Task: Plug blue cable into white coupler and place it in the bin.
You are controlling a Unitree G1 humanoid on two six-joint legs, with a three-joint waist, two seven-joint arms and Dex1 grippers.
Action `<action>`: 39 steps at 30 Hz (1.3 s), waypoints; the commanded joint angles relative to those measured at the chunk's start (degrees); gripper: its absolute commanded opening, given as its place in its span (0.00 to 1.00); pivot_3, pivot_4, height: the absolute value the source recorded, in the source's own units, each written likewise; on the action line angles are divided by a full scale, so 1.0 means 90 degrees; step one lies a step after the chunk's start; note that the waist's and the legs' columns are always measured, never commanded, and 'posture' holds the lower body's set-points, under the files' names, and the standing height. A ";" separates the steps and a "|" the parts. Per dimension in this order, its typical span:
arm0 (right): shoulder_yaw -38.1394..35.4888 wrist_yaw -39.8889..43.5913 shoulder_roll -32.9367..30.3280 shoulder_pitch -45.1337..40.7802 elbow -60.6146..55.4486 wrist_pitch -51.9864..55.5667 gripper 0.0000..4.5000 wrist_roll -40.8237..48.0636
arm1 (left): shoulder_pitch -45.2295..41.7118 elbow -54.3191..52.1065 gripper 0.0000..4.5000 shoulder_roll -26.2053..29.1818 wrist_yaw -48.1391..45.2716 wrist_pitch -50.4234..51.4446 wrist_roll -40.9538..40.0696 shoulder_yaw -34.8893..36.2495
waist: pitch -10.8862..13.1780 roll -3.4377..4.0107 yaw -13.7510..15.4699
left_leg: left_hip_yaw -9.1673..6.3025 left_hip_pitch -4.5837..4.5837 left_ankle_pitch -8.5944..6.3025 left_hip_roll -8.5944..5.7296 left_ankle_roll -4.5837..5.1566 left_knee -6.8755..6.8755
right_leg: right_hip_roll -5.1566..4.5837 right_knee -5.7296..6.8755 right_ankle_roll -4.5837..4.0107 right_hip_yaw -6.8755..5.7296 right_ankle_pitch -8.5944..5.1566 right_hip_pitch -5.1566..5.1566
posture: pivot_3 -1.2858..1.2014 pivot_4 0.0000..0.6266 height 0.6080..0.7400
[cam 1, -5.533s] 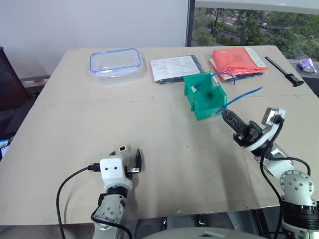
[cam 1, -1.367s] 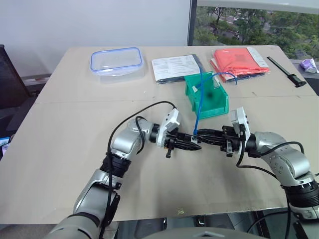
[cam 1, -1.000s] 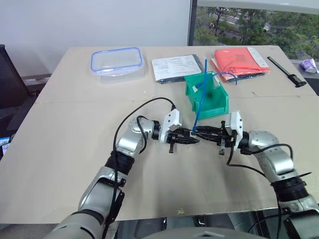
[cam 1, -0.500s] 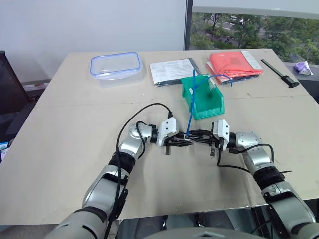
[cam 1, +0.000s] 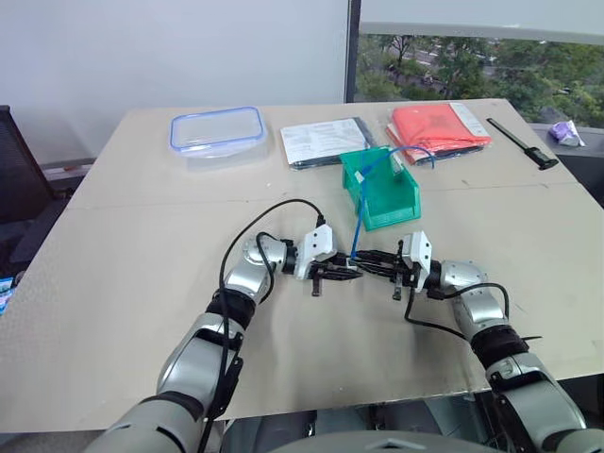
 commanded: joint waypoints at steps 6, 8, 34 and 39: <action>0.0399 0.0076 -0.0027 0.0184 -0.0101 0.0518 0.00 -0.0565 | -0.0432 -0.0579 0.24 -0.0305 -0.0238 -0.0185 -0.0217 0.0064 | 0.0009 0.0004 0.0011 | -0.0002 -0.0068 0.0000 -0.0019 0.0001 -0.0002 | -0.0006 -0.0002 0.0002 -0.0007 0.0001 -0.0059 | 0.52 0.24 1.00; 0.0402 0.0069 -0.0023 0.0178 -0.0105 0.0524 0.00 -0.0599 | -0.0450 -0.0599 0.45 -0.0281 -0.0246 -0.0069 -0.0185 0.0054 | 0.0011 0.0001 0.0030 | -0.0004 -0.0068 0.0000 -0.0019 0.0002 -0.0003 | 0.0002 -0.0002 0.0002 -0.0011 0.0000 -0.0059 | 0.52 0.24 1.00; -0.1088 -0.1536 -0.0474 -0.0893 -0.2930 0.3786 0.00 0.1066 | 0.1677 -0.6189 0.94 0.1367 0.1749 0.4371 -0.1626 0.1148 | 0.0103 0.0043 0.0010 | -0.0010 -0.0156 0.0001 -0.0002 0.0001 0.0005 | 0.0046 -0.0005 0.0031 -0.0010 0.0016 -0.0138 | 0.52 0.24 1.00; -0.1655 -0.2122 -0.0629 -0.1866 -0.2312 0.4776 0.00 0.1361 | 0.1432 -0.7390 0.94 0.1322 0.3148 0.5967 -0.1906 0.1585 | 0.0131 0.0038 0.0035 | -0.0021 -0.0158 0.0001 -0.0006 0.0000 0.0002 | 0.0054 -0.0005 0.0032 -0.0019 0.0016 -0.0137 | 0.52 0.24 1.00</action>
